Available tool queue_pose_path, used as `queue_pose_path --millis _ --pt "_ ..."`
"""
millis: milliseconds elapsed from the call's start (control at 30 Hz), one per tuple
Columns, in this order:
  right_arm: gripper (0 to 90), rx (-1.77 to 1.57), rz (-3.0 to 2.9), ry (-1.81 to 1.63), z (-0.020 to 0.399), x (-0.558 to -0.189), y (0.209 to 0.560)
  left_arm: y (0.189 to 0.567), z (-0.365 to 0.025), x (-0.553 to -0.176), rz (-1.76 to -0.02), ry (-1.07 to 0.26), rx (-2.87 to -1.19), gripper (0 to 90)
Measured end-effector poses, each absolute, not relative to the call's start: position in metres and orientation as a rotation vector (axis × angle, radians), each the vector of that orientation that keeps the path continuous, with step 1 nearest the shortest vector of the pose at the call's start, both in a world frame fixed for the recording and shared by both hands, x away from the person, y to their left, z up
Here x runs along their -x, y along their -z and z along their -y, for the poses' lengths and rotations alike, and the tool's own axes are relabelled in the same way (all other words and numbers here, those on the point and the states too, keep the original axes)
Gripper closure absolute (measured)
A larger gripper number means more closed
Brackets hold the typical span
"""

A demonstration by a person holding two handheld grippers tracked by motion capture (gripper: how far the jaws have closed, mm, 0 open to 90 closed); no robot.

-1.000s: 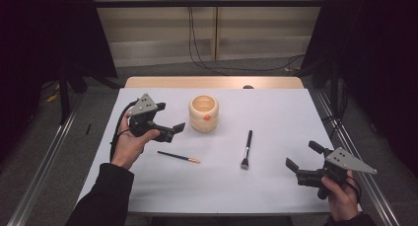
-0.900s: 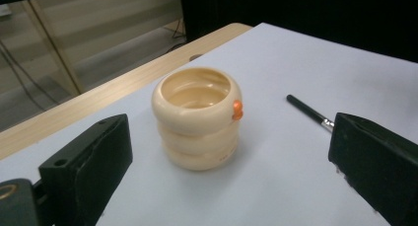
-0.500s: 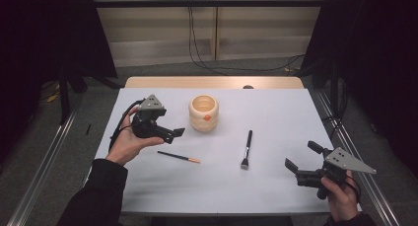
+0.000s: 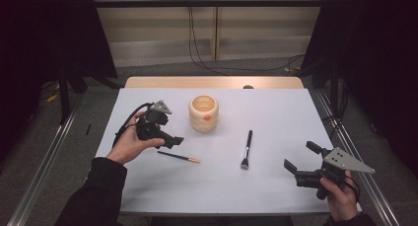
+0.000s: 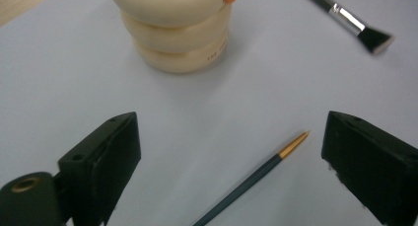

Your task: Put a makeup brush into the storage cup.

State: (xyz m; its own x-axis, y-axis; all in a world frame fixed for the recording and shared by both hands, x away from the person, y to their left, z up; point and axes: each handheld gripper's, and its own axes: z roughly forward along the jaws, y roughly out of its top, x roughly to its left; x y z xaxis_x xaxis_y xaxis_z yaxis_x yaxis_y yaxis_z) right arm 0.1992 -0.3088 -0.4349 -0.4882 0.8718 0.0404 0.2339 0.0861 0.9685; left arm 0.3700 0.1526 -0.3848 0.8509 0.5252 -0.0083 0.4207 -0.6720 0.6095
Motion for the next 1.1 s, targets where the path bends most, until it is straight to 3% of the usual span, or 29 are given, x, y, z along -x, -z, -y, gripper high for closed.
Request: queue_pose_path --millis 300,667,1000,1033,1100 --pt "0.0 -1.091 -1.796 -1.427 0.309 -0.199 0.435 0.397 -0.145 -0.374 -0.627 -0.103 -2.549 15.3" --pt "0.0 -1.087 -1.799 -1.422 0.308 -0.199 0.435 0.411 -0.136 -0.376 -0.617 -0.023 -2.679 7.5" --pt "0.0 -1.091 -1.797 -1.431 0.308 -0.199 0.435 0.422 -0.129 -0.369 -0.542 0.012 -2.719 19.4" --pt "0.0 -1.081 -1.802 -1.430 0.308 -0.199 0.435 0.424 -0.128 -0.369 -0.527 0.022 -2.722 26.0" --pt "0.0 -1.078 -1.801 -1.427 0.308 -0.199 0.435 0.424 -0.128 -0.368 -0.525 0.018 -2.719 26.9"
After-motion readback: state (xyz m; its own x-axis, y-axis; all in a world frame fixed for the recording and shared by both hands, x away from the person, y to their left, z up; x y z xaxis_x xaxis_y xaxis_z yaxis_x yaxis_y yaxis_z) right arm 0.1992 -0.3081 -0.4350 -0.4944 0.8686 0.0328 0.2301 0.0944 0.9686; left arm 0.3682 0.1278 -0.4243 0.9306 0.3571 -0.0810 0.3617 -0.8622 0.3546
